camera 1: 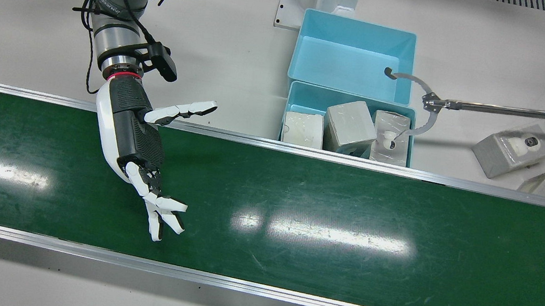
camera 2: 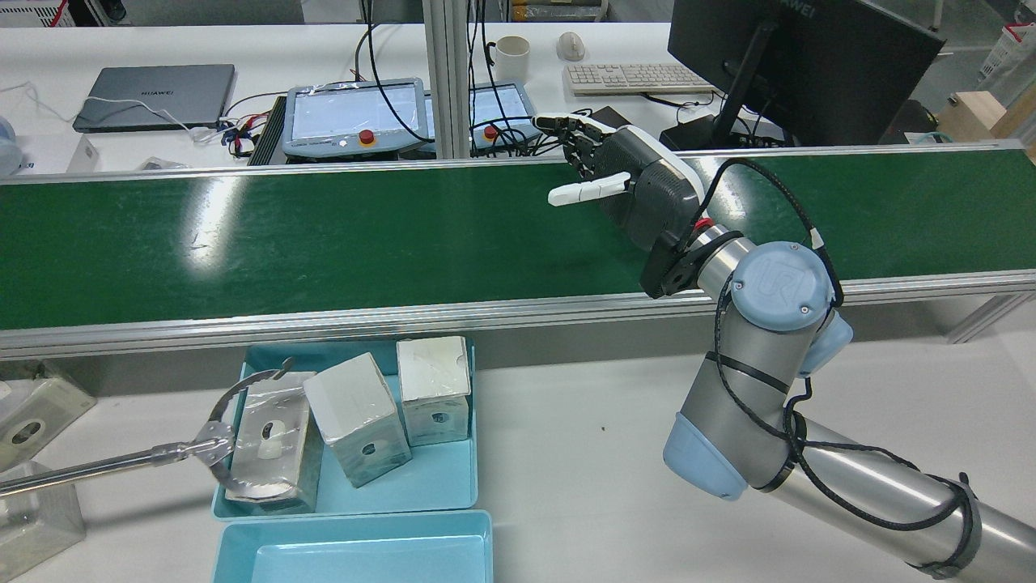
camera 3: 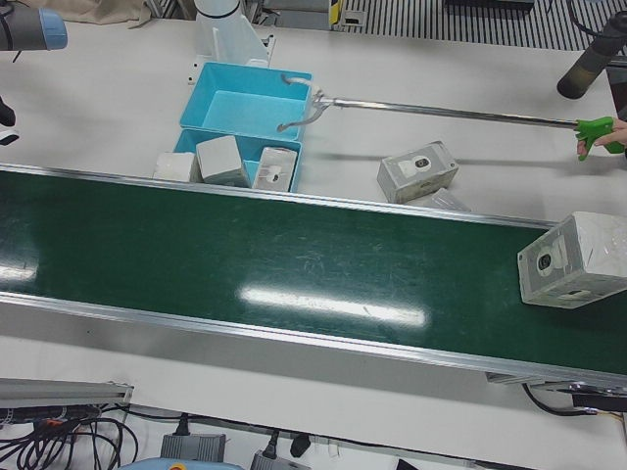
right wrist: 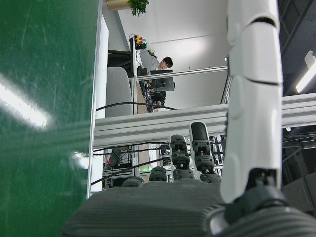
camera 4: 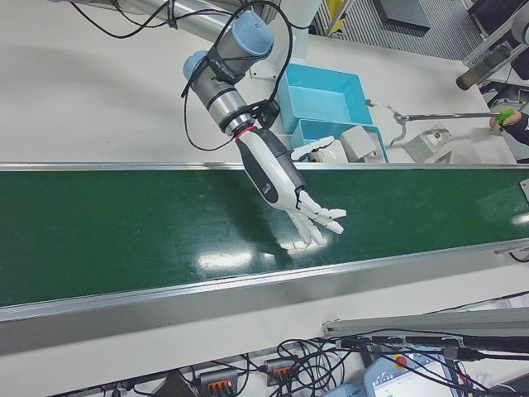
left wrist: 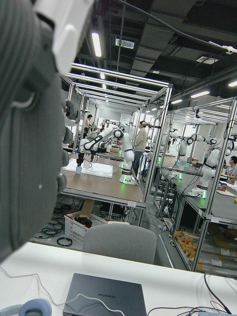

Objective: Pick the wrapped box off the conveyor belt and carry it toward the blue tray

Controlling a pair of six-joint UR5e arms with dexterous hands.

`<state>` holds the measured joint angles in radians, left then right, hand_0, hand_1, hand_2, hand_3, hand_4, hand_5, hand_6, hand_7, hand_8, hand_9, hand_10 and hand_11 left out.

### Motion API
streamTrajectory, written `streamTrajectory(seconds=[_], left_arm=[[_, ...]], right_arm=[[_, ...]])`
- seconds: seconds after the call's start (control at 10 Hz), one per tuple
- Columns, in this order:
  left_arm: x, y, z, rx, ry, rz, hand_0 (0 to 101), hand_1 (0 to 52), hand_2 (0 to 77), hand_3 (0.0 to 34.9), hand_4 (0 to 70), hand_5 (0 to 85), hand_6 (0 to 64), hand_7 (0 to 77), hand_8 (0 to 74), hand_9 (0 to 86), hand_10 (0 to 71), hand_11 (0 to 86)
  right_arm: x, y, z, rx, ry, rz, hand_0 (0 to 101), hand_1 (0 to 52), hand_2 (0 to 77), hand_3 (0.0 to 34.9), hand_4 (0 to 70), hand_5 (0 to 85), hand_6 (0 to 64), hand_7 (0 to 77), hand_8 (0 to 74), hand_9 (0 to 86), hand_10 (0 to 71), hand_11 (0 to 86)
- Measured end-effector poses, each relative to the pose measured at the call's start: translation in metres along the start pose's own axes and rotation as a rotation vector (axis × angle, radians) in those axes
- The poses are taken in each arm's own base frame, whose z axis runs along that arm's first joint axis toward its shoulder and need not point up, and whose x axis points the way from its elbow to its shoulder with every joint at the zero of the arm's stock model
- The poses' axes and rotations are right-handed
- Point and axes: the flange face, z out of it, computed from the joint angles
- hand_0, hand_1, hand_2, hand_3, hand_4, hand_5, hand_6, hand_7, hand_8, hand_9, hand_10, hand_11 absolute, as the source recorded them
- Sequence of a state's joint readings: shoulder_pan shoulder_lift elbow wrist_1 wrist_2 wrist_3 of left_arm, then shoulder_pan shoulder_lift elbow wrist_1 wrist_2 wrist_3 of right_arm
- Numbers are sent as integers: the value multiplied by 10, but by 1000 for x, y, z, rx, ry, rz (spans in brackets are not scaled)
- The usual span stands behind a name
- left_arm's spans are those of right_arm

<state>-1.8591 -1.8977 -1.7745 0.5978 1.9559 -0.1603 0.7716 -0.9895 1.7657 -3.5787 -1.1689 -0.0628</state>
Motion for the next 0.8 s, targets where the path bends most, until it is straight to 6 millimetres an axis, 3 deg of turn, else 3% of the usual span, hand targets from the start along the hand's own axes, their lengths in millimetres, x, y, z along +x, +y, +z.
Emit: streamTrajectory(seconds=[0.8], left_arm=[[0,0,0,0,0,0,0,0,5,0,0,11,5,5,5,0,5,5]], right_arm=[[1,0,1,-26,-1,8,490,158,82,1,98,218,60,49,5,38,0,5]])
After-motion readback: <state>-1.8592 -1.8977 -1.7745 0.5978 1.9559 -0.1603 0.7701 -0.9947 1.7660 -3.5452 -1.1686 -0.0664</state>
